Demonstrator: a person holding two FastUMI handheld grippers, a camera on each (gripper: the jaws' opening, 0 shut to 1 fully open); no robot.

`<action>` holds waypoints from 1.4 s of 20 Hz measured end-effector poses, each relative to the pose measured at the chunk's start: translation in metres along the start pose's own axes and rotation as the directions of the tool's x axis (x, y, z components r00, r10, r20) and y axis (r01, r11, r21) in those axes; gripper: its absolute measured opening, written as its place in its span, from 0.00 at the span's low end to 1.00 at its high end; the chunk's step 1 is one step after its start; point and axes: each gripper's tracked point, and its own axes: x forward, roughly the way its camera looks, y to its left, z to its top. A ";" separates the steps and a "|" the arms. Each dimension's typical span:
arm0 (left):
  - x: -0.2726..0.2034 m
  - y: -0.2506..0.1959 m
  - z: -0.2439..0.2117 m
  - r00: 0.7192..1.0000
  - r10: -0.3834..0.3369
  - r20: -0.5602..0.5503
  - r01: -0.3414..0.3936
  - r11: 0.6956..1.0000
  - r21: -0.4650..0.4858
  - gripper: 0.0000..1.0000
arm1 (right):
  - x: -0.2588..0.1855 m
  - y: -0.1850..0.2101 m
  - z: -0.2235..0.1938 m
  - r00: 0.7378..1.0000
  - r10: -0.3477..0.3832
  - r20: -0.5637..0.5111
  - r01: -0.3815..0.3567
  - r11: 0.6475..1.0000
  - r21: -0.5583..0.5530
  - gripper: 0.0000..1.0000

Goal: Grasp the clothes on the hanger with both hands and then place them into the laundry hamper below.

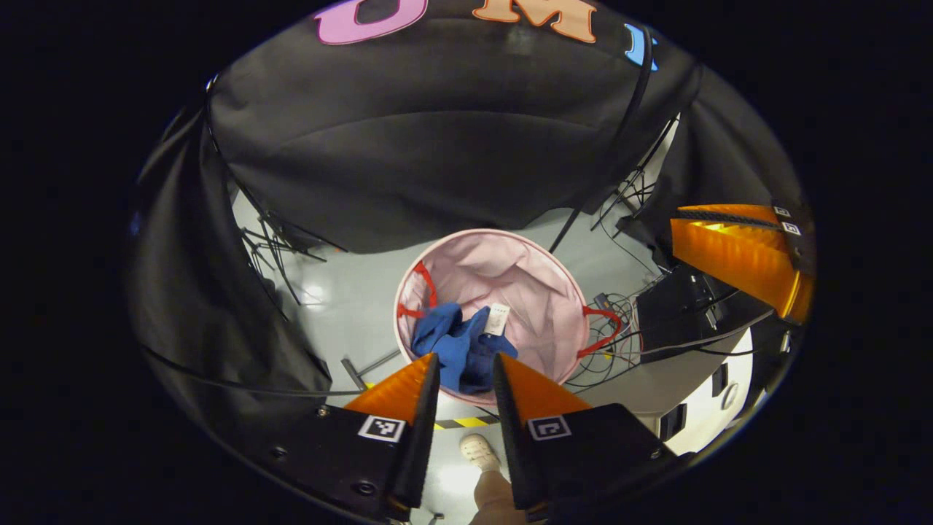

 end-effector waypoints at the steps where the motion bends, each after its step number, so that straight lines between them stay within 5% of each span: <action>1: 0.000 0.001 -0.003 1.000 0.003 -0.006 -0.003 1.000 -0.005 0.50 | -0.002 -0.001 -0.002 1.000 -0.001 -0.002 0.001 1.000 -0.001 0.08; 9: -0.008 -0.001 0.005 0.999 -0.001 0.035 0.001 1.000 -0.010 0.47 | -0.014 -0.008 0.015 0.999 -0.022 0.038 0.021 1.000 0.023 0.08; 16: -0.065 -0.013 0.077 0.967 -0.014 0.253 0.006 0.999 0.033 0.47 | -0.048 -0.016 0.052 0.989 -0.043 0.144 0.035 0.998 0.057 0.08; 20: -0.113 -0.026 0.127 0.913 -0.023 0.407 0.003 0.999 0.051 0.47 | -0.079 -0.023 0.084 0.969 -0.059 0.239 0.044 0.997 0.068 0.09; 28: -0.226 -0.063 0.201 0.738 -0.069 0.671 -0.001 0.995 0.104 0.46 | -0.169 -0.034 0.157 0.881 -0.094 0.465 0.039 0.991 0.126 0.08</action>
